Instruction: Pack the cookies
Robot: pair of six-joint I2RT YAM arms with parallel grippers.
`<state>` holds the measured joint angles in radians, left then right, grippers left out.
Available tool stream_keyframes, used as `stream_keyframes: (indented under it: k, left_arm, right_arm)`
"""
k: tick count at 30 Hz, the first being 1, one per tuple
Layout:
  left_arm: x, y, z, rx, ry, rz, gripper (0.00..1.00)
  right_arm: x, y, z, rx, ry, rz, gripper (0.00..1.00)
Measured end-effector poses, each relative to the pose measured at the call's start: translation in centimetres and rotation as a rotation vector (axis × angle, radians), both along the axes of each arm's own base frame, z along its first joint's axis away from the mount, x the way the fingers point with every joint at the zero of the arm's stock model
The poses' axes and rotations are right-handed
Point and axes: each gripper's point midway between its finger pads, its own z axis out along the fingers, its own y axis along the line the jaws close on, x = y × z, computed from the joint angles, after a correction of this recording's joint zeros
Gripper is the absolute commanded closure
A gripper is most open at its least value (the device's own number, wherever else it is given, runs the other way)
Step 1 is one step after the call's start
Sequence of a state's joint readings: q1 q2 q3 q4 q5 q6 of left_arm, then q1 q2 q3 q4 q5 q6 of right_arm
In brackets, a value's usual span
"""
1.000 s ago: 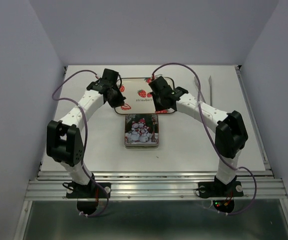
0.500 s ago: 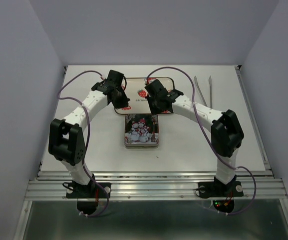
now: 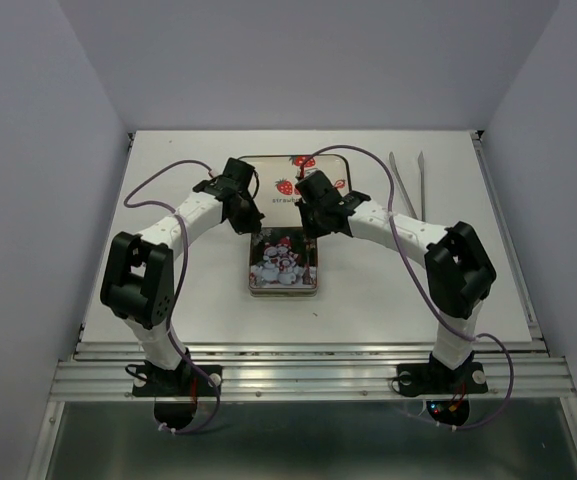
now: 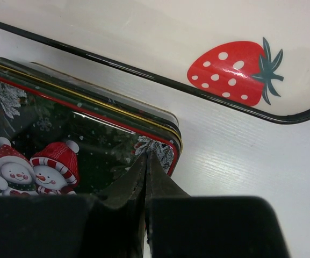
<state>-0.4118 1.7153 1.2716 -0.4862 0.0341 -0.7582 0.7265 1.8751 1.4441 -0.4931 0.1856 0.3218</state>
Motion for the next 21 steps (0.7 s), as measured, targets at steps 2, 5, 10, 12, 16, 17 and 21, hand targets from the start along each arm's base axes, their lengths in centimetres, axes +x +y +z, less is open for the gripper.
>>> stream_keyframes:
  k: [2, 5, 10, 12, 16, 17, 21]
  left_arm:
    - [0.1, -0.1, 0.0, -0.004, -0.004, 0.002, 1.0]
    - [0.3, 0.0, -0.1, -0.002, -0.011, 0.004, 1.0]
    - [0.5, 0.0, -0.1, 0.0, -0.019, 0.007, 1.0]
    - [0.6, -0.1, -0.1, -0.001, -0.024, 0.007, 1.0]
    - [1.0, -0.2, -0.2, -0.004, -0.036, 0.012, 1.0]
    - [1.1, -0.2, -0.2, -0.006, -0.038, 0.015, 1.0]
    - [1.2, -0.3, -0.2, -0.01, -0.04, 0.019, 1.0]
  right_arm:
    - [0.0, 0.1, 0.1, 0.007, -0.001, -0.004, 0.99]
    - [0.0, 0.1, 0.1, 0.012, 0.0, -0.007, 0.99]
    - [0.0, 0.2, 0.0, 0.015, 0.001, -0.009, 0.99]
    - [0.2, 0.3, 0.0, 0.016, -0.002, -0.009, 0.99]
    - [0.4, 0.7, 0.0, 0.034, -0.004, -0.019, 0.99]
    - [0.4, 0.8, 0.0, 0.041, -0.003, -0.023, 0.99]
    - [0.3, 0.9, -0.2, 0.063, 0.007, -0.046, 0.99]
